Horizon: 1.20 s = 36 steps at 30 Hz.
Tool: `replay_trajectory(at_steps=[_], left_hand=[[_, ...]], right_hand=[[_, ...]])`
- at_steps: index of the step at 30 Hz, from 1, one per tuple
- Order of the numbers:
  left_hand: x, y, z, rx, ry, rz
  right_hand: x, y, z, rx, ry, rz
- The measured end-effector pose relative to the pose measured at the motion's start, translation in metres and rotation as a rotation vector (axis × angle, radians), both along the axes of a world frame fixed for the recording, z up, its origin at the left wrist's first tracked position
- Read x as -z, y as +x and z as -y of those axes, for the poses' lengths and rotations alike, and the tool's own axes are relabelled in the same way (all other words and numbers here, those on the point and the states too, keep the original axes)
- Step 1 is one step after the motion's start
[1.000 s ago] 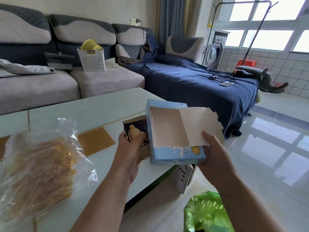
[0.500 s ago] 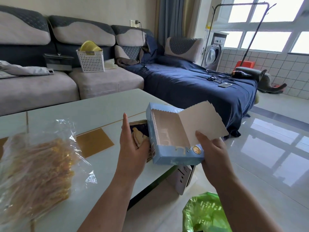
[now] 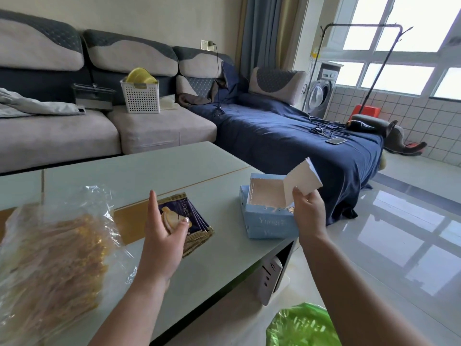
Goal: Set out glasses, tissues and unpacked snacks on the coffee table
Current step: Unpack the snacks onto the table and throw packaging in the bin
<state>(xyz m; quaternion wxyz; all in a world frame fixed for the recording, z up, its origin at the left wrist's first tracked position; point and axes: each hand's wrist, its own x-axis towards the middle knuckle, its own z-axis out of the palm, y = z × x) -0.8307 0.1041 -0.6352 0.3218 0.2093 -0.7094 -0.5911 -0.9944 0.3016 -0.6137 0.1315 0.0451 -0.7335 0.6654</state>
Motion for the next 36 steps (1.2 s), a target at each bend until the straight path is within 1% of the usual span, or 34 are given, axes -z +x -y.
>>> replay_trajectory(at_steps=[4,6,7,8,10,11,12,13,14,17,18,19,22,26,32,36], left_hand=[[-0.003,0.000,-0.009,0.034,0.011,-0.012],[-0.006,0.002,-0.013,0.056,0.008,-0.009],[-0.008,0.004,-0.015,0.065,0.007,-0.007],[-0.010,0.006,-0.017,0.070,0.010,-0.007],[-0.017,0.012,-0.020,0.081,0.022,-0.012],[-0.020,0.015,-0.021,0.088,0.026,-0.017],[-0.024,0.020,-0.021,0.096,0.033,-0.021],[-0.028,0.026,-0.020,0.103,0.038,-0.019],[-0.032,0.033,-0.018,0.108,0.044,-0.014],[-0.044,0.063,-0.006,0.099,0.063,-0.013],[-0.048,0.077,0.000,0.086,0.054,-0.015],[-0.053,0.090,0.008,0.071,0.045,-0.018],[-0.061,0.135,0.039,0.016,0.031,-0.002],[-0.064,0.190,0.081,-0.046,0.068,0.069],[-0.040,0.280,0.154,-0.169,0.145,0.203],[-0.025,0.312,0.187,-0.274,0.195,0.201]], right_hand=[[0.006,-0.016,-0.004,0.024,0.197,0.024],[0.005,-0.010,-0.005,0.068,0.251,-0.001],[0.000,-0.001,-0.005,0.103,0.270,-0.050],[-0.005,0.010,-0.004,0.143,0.288,-0.140],[-0.016,0.040,0.002,0.168,0.325,-0.427],[-0.021,0.054,0.008,0.117,0.326,-0.552],[-0.025,0.068,0.015,0.019,0.318,-0.616],[-0.027,0.081,0.023,-0.105,0.302,-0.609],[-0.031,0.096,0.033,-0.227,0.282,-0.518],[-0.041,0.139,0.066,-0.639,0.215,-0.022],[-0.043,0.153,0.078,-0.744,0.176,0.108],[-0.044,0.166,0.090,-0.824,0.130,0.193],[-0.052,0.205,0.128,-0.992,0.015,0.288],[-0.048,0.249,0.181,-1.108,-0.034,0.382],[-0.023,0.326,0.266,-1.205,-0.050,0.590],[-0.007,0.356,0.308,-1.178,-0.021,0.657]])
